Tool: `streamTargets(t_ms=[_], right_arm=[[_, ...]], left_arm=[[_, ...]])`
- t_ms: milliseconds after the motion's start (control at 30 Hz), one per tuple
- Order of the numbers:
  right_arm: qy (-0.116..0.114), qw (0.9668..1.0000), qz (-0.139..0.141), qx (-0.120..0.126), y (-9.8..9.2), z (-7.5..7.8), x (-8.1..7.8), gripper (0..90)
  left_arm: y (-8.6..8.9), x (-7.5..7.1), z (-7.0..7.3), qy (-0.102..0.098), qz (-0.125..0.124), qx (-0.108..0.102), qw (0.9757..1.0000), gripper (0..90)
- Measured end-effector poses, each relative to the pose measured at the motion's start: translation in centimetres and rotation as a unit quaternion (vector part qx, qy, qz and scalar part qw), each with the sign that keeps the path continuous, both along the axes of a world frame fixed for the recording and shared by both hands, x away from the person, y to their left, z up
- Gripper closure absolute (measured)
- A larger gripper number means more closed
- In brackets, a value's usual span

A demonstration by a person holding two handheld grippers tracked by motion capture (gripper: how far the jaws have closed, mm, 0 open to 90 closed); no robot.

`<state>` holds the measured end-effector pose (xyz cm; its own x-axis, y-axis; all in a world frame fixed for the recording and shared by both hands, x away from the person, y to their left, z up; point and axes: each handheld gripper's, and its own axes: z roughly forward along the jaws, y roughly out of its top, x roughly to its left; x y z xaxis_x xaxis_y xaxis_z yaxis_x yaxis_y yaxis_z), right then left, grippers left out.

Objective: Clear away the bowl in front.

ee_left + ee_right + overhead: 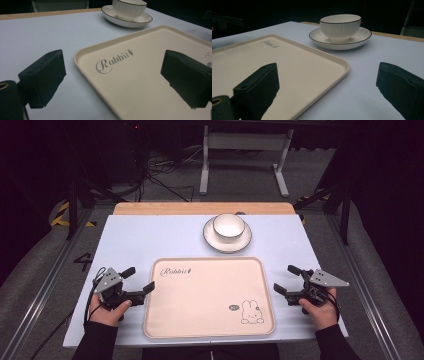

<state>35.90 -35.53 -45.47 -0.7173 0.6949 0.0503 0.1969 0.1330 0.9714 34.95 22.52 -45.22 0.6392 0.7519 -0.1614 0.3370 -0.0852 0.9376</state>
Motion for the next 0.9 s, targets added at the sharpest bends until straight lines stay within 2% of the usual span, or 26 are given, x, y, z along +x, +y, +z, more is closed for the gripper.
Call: streamTargets(t_ms=[100, 167, 267, 333, 467, 700, 767, 833, 900], right_arm=[[0.000, 1.0000, 0.003, -0.001, 0.0, 0.0, 0.0, 3.2], [0.000, 1.0000, 0.002, -0.003, 0.1, 0.0, 0.0, 3.1], [0.002, 1.0000, 0.001, 0.002, 0.0, 0.0, 0.0, 2.9], [0.003, 1.0000, 0.000, 0.004, -0.1, 0.0, 0.0, 2.9], [0.003, 1.0000, -0.001, 0.003, -0.1, 0.0, 0.1, 2.3], [0.004, 1.0000, 0.000, 0.003, 0.0, 0.0, 0.1, 2.3], [0.005, 1.0000, -0.001, 0.002, 0.0, 0.0, 0.1, 2.1], [0.006, 1.0000, 0.000, 0.001, 0.0, 0.0, 0.1, 2.0], [0.006, 1.0000, 0.001, 0.000, 0.0, 0.0, 0.1, 2.0]], left_arm=[[-0.1, -0.1, 0.6, 0.001, -0.004, -0.016, 0.9999, 4.6], [-0.2, -0.1, 1.0, 0.004, -0.004, -0.016, 0.9998, 4.5], [-0.3, -0.2, 1.4, 0.001, -0.007, -0.012, 0.9999, 4.8], [-0.4, -0.3, 1.8, 0.003, -0.011, 0.000, 0.9999, 6.7], [-0.5, -0.3, 2.7, -0.001, -0.010, 0.009, 0.9999, 7.6], [-0.8, 0.0, 4.0, -0.009, -0.014, 0.003, 0.9999, 8.0], [-1.2, 0.2, 4.2, -0.019, -0.007, 0.017, 0.9997, 8.0], [-1.5, 0.5, 4.4, -0.017, 0.000, 0.028, 0.9995, 7.6], [-1.7, 0.7, 4.7, -0.011, -0.006, 0.015, 0.9998, 6.9]])
